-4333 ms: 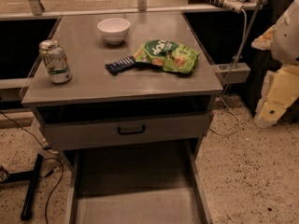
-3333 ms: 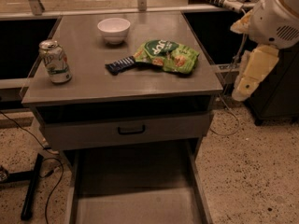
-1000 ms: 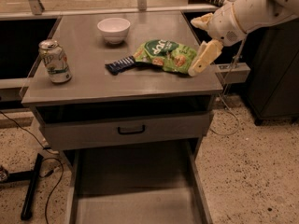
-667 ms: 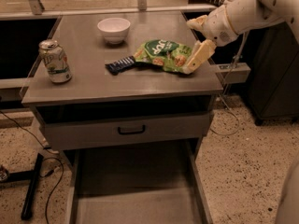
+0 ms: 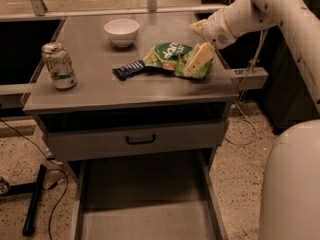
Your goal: Place green rice chip bag into middle drawer
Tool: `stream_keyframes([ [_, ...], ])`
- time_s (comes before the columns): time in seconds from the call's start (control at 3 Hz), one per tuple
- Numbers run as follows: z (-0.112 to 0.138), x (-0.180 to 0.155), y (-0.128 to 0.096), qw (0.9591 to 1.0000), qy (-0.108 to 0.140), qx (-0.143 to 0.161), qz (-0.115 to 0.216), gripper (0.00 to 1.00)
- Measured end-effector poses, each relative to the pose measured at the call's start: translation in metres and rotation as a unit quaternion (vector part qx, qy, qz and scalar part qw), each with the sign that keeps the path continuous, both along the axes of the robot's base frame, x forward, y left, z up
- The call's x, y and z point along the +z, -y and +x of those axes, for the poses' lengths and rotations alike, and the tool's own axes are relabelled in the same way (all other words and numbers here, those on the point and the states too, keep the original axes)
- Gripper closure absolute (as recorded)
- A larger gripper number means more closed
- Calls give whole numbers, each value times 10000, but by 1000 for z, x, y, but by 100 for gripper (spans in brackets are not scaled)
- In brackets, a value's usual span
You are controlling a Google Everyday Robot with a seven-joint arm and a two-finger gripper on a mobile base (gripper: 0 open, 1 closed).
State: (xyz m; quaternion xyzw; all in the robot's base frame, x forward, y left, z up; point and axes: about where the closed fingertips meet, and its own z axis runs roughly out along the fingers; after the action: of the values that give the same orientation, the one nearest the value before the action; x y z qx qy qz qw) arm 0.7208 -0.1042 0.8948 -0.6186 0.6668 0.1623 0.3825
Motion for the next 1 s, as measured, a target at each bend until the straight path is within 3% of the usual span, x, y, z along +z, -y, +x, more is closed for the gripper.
stream_keyframes([
  [0.67,22,-37,-12,9985,-284,-197,-415,0],
  [1.0,23,-39,-12,9983,-305,-212,-439,0],
])
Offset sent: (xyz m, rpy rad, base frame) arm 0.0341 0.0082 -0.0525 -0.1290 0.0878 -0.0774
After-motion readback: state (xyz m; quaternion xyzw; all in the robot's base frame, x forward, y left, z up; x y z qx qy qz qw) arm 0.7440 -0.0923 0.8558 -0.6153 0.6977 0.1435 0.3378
